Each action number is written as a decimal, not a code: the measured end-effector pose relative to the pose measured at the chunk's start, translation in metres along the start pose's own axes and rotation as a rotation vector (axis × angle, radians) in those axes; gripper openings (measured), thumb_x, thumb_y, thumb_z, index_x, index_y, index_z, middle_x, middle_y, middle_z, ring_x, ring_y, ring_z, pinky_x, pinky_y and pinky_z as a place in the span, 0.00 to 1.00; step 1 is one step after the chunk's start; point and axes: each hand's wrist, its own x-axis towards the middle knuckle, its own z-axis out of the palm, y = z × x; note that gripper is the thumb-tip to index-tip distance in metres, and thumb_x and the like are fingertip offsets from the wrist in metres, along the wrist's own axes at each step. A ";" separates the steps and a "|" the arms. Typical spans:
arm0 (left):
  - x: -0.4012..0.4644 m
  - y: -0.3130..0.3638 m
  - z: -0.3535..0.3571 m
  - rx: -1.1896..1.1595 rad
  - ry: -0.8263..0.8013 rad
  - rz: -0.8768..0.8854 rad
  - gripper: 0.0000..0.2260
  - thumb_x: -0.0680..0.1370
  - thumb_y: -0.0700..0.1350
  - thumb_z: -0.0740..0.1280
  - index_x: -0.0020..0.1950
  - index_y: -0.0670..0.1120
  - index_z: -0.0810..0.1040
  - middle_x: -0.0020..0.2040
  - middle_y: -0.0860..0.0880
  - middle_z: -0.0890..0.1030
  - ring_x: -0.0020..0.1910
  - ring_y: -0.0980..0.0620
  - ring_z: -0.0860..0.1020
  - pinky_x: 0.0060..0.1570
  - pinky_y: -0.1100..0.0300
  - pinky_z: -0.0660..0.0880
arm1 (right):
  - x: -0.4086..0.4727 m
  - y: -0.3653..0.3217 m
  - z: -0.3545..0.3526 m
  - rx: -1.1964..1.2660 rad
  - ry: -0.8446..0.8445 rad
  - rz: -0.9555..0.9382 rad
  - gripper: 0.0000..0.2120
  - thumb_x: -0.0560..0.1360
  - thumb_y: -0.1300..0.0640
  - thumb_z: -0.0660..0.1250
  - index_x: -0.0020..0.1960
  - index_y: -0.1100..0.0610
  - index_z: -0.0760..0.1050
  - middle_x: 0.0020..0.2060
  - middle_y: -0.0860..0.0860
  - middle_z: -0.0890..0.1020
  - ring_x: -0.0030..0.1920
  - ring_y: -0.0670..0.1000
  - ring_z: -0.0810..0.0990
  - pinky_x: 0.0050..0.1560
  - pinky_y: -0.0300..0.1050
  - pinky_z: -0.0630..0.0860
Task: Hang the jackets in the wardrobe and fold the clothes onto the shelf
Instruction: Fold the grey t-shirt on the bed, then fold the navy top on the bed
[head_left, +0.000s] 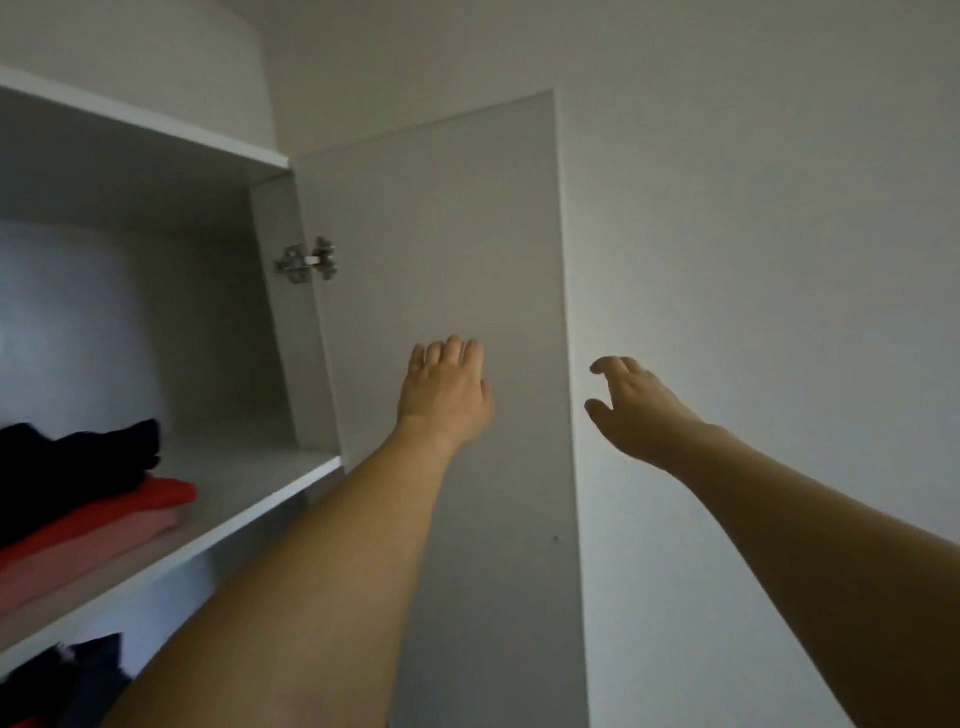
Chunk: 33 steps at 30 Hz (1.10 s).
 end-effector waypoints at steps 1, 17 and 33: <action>-0.002 0.027 -0.006 -0.006 0.005 0.017 0.21 0.79 0.50 0.58 0.71 0.44 0.66 0.67 0.43 0.71 0.66 0.41 0.69 0.70 0.46 0.60 | -0.015 0.021 -0.012 -0.004 -0.003 0.018 0.23 0.80 0.53 0.60 0.73 0.57 0.62 0.71 0.55 0.67 0.68 0.58 0.69 0.67 0.51 0.67; -0.042 0.466 -0.031 -0.286 -0.148 0.261 0.22 0.81 0.50 0.53 0.73 0.43 0.63 0.72 0.44 0.67 0.68 0.42 0.67 0.71 0.45 0.59 | -0.235 0.370 -0.200 -0.129 -0.060 0.377 0.22 0.80 0.52 0.61 0.72 0.57 0.63 0.70 0.55 0.68 0.67 0.57 0.70 0.67 0.52 0.68; -0.117 0.925 -0.101 -0.417 -0.319 0.436 0.24 0.80 0.50 0.56 0.74 0.43 0.63 0.72 0.42 0.67 0.68 0.41 0.68 0.71 0.46 0.60 | -0.489 0.738 -0.372 -0.128 -0.148 0.726 0.25 0.78 0.51 0.65 0.72 0.54 0.62 0.70 0.55 0.68 0.66 0.56 0.72 0.64 0.49 0.70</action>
